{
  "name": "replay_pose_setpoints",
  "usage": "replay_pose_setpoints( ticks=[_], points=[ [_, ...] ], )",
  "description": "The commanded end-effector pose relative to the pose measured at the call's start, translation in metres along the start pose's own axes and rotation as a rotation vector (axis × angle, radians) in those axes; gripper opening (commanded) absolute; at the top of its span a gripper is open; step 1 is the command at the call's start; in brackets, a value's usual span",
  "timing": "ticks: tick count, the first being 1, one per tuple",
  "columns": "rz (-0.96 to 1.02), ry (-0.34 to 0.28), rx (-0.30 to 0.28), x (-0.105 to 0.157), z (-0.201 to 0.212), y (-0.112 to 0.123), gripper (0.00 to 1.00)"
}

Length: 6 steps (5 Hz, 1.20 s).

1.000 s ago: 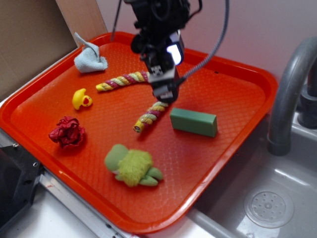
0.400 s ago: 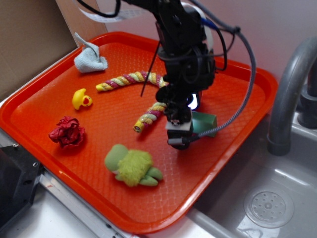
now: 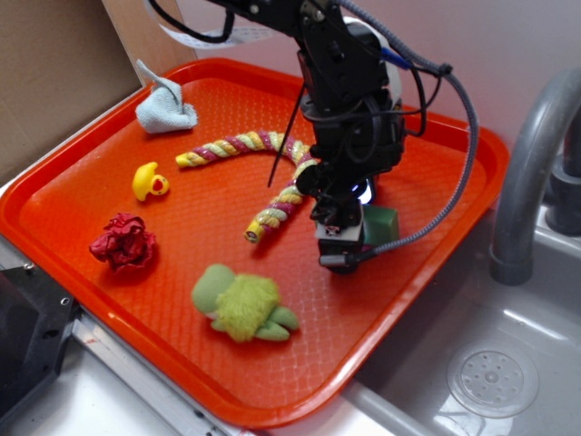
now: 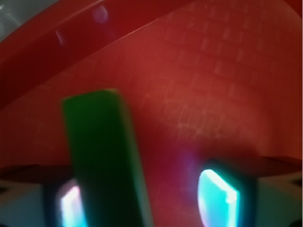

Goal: Grab the green block.

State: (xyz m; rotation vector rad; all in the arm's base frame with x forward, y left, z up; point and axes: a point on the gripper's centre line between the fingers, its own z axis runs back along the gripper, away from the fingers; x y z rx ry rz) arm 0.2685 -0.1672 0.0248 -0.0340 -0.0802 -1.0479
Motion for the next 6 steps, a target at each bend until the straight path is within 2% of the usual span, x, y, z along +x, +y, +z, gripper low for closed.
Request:
replay_pose_setpoints(
  ticks=[1, 2, 3, 4, 5, 6],
  points=[
    [-0.017, -0.047, 0.031, 0.002, 0.013, -0.012, 0.00],
    [0.060, -0.030, 0.068, -0.001, 0.023, -0.002, 0.00],
    [0.299, 0.063, 0.182, -0.022, 0.071, 0.030, 0.00],
    [0.554, 0.051, 0.153, -0.050, 0.122, 0.060, 0.00],
    [0.805, 0.064, 0.143, -0.079, 0.168, 0.072, 0.00],
    [1.056, 0.048, 0.149, -0.107, 0.193, 0.064, 0.00]
  ],
)
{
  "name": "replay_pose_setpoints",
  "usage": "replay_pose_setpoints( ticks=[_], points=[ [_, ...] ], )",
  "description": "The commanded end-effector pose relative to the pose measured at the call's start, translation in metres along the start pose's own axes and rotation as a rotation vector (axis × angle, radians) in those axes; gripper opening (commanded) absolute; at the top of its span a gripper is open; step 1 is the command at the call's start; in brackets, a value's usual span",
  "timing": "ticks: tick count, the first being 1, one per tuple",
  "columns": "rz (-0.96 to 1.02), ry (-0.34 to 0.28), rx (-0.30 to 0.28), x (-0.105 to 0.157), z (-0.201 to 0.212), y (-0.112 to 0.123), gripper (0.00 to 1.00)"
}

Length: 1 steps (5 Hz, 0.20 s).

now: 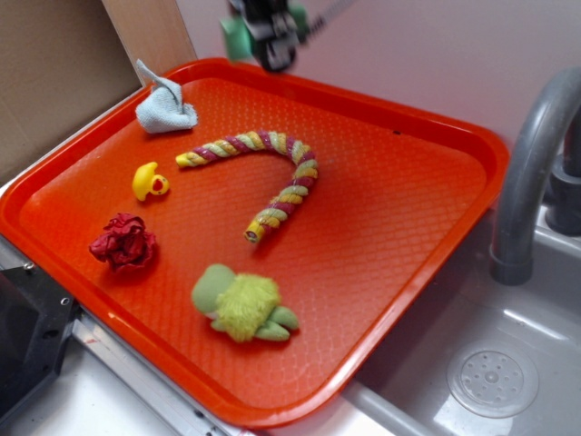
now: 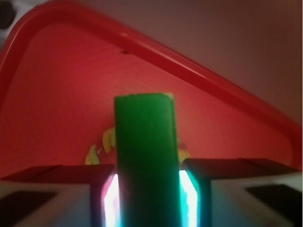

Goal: Grab the green block.

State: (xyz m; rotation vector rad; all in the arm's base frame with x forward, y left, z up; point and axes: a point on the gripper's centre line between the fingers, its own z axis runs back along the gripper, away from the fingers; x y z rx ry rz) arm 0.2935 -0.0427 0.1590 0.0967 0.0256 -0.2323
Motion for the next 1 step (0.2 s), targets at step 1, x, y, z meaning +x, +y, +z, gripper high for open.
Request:
replay_pose_setpoints(
  ticks=[1],
  points=[
    [0.337, -0.131, -0.047, -0.0336, 0.0413, 0.0007, 0.00]
  ],
)
